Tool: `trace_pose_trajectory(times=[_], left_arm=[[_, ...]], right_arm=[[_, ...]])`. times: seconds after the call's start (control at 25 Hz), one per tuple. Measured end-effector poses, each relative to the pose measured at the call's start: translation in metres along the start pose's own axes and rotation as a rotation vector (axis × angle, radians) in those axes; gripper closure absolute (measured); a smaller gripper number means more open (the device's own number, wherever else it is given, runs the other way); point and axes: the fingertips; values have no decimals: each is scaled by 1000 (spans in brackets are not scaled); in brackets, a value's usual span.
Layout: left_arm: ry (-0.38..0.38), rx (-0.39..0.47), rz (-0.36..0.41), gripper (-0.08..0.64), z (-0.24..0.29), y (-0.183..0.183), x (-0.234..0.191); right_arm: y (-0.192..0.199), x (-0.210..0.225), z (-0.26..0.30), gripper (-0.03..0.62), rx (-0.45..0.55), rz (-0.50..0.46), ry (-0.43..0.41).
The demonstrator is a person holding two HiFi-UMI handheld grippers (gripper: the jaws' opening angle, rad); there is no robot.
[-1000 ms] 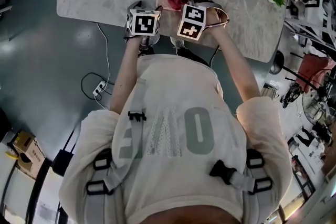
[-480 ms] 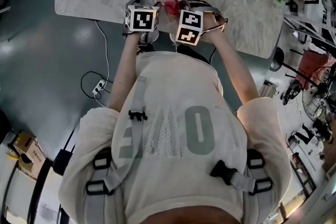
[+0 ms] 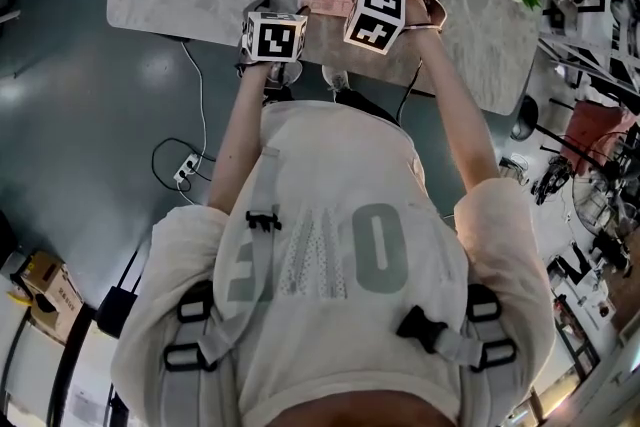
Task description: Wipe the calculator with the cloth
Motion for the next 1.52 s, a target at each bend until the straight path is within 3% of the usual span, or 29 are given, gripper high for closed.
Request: trace_pose_trajectory(times=[0.2,0.4,0.48,0.6,0.76,1.0,1.28,1.52], left_arm=[[7,7,-7,229,-1,1,0],[26,7,-4,229,0,1,2],[39,18,-15,230,-1,0,0],[92,70,-101,238,-7,-1,-5],[104,72,-204,346,-10,-4,-20],[27,72,-159,416,-8,-2,-30],[52,74,-225,469,-10,-1,-36],[29,74,-200,472,-9,-1,-36]], right_arm=[[-13,55,-11,537,12,9,93],[-23,69,-5,537,-1,-20,105],[-27,67,3,537,-9,-38,99],[-34,60,17,537,-21,-46,85],[-36,56,28,537,-45,-41,78],[-38,51,35,537,-65,-39,76],[-41,29,42,537,-75,-58,37],[-45,4,39,537,-60,-67,1]])
Point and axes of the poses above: the fingertips, and each gripper's own axes: z forward along the fingers, x to its right, y out of its underside, and after that the axes turned 1 degree about z, right-handed
